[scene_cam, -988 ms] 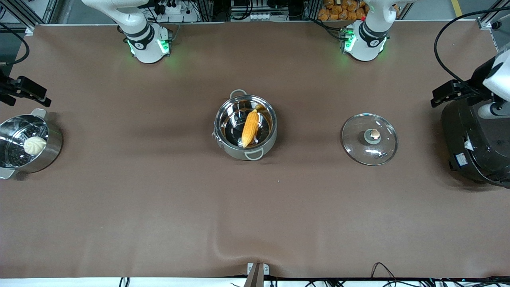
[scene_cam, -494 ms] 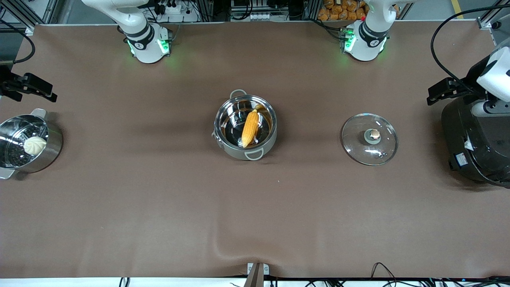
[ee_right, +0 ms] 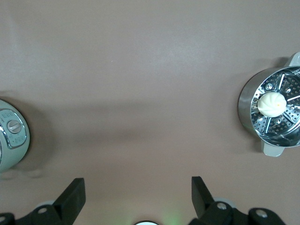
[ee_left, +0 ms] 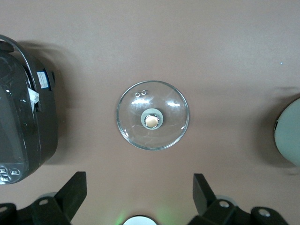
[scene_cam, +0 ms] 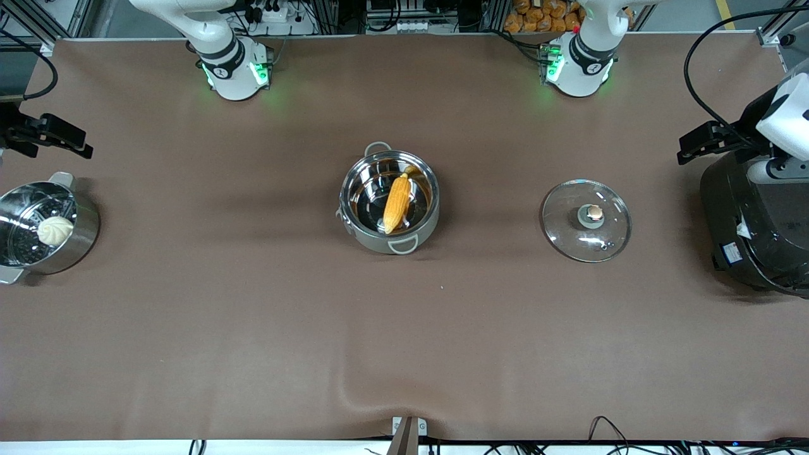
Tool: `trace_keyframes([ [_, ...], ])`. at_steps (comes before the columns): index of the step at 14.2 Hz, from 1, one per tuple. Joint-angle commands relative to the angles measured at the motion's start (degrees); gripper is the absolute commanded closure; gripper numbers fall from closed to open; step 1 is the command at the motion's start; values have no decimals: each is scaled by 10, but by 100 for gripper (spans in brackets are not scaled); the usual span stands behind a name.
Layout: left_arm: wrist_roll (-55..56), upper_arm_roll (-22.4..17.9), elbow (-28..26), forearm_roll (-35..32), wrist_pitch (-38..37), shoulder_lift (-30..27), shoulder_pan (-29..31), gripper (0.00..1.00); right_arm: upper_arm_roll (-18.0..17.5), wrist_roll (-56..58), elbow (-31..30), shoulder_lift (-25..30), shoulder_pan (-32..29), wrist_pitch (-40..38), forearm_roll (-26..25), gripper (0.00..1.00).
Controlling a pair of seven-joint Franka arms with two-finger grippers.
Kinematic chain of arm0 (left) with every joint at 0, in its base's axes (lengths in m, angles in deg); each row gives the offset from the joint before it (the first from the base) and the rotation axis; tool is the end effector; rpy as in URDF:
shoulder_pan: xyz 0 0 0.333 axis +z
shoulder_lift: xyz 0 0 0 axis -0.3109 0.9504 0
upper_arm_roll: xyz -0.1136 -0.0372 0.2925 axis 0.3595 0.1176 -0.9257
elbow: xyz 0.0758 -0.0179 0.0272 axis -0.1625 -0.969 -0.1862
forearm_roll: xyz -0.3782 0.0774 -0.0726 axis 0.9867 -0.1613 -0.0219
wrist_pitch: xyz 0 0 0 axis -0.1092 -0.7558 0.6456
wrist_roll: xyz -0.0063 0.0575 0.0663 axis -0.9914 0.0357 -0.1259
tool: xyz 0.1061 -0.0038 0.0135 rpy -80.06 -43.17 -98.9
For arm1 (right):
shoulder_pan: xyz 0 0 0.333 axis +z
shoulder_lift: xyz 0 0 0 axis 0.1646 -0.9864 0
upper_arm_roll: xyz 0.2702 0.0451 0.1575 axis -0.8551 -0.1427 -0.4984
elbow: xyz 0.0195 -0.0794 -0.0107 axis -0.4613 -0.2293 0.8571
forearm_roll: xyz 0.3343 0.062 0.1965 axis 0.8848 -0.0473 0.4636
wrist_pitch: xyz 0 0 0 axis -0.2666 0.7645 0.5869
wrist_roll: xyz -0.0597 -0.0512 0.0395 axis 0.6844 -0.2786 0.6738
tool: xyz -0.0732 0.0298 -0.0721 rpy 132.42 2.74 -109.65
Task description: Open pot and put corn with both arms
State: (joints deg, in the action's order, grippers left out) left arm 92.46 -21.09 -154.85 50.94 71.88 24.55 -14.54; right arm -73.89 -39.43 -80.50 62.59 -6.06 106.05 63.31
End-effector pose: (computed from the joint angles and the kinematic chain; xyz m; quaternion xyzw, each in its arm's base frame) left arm 0.5526 -0.0448 0.6269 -0.9990 -0.0055 0.0436 0.0011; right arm 0.5294 -0.0389 0.6260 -0.9990 0.0204 0.0399 0.0057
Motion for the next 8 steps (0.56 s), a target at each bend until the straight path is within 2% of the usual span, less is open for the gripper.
trace_keyframes([
  [1, -9, 1, 11, 0, -16, -5, 2, 0, -2, 1, -11, 14, 1, -4, 0, 0],
  [8, 34, 1, 11, -1, -18, -10, 1, 0, -2, 2, -7, 14, 0, -13, 1, 0],
])
